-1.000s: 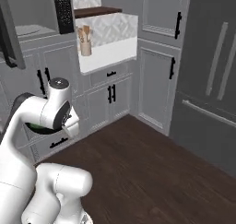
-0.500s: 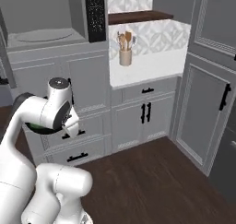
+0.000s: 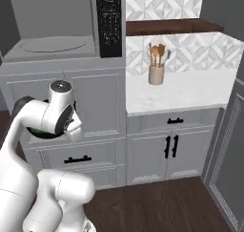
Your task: Pick the broccoli from the sink and place it in the bowl. Then pick the bowl and place it in the microwave. Then close the microwave door and press the start button.
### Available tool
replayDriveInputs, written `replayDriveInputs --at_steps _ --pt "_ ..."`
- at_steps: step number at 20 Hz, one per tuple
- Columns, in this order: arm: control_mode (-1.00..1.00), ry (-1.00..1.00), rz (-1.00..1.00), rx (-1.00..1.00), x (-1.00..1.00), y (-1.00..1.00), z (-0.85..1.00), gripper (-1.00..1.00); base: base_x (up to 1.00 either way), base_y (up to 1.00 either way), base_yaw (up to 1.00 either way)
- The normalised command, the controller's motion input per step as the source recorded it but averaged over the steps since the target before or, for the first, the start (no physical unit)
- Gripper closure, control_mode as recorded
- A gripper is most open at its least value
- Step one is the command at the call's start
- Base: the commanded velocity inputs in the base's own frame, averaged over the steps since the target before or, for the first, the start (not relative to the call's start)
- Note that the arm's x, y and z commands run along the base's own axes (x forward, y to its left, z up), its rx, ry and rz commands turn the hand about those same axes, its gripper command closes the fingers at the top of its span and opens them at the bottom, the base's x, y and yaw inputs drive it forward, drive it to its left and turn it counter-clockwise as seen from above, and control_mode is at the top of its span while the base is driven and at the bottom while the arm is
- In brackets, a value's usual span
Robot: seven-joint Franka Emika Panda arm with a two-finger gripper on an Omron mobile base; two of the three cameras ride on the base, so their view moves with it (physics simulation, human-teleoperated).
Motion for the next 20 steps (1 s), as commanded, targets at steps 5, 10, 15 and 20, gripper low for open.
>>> replayDriveInputs --at_steps 5,10,15,20 --pt "1.0 0.0 0.0 0.0 0.0 0.0 0.0 1.0 0.69 -0.08 0.54" --pt "1.0 0.0 0.0 0.0 0.0 0.0 0.0 1.0 0.63 -0.15 0.44" --pt "1.0 0.0 0.0 0.0 0.0 0.0 0.0 1.0 0.57 -0.18 0.24" --pt "1.0 0.0 0.0 0.0 0.0 0.0 0.0 1.0 0.45 0.0 0.0"
